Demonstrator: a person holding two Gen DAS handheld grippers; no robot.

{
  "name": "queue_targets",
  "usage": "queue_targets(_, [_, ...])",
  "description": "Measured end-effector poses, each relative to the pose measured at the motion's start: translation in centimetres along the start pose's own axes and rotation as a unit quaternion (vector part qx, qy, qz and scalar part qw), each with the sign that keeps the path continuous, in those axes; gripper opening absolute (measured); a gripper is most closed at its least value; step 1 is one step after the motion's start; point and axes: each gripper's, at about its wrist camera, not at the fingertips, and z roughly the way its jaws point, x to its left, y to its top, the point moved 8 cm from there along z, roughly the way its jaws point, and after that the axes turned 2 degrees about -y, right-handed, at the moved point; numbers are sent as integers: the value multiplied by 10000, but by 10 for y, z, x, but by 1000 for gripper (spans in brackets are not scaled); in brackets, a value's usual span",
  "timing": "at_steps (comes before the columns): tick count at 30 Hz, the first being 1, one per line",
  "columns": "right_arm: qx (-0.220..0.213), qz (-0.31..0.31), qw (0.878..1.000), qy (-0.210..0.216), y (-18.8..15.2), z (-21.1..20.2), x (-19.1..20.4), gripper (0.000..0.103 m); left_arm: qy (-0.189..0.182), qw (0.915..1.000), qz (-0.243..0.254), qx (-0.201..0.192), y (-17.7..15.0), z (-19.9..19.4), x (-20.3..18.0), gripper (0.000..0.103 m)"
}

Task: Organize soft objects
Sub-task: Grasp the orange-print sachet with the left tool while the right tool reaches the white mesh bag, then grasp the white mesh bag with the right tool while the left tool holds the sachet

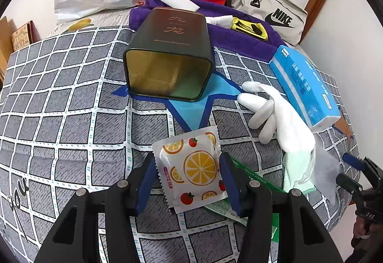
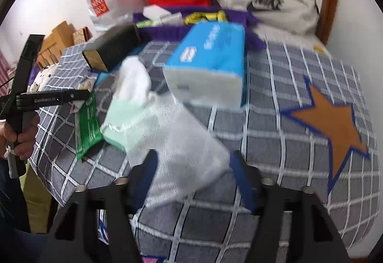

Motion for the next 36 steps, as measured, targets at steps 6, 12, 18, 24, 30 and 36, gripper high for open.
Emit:
queue_targets(6, [101,-540,9985,71,10,15,5,80,85,9999,72,16,-1,1,-2,52])
queue_targets(12, [143,-1130,9931,291,12,30,16,81,97,9999,73,26,0,1,-3,53])
queue_targets(18, [362,-1199,9902,623,5,43,25,81,165,9997,157,30,0,2,-4,54])
queue_targets(24, [439,-1504,9852,700,-3,41,33,90,238,9995,213,15,-1,3,-6,55])
queue_targets(30, [484,-1686,9824,650,-8,40,42,91,203,9996,195,10,0,3,-6,55])
queue_targets(36, [387,-1451,9874,500,-4,42,42,89,207,9996,191,5,-1,3,-6,55])
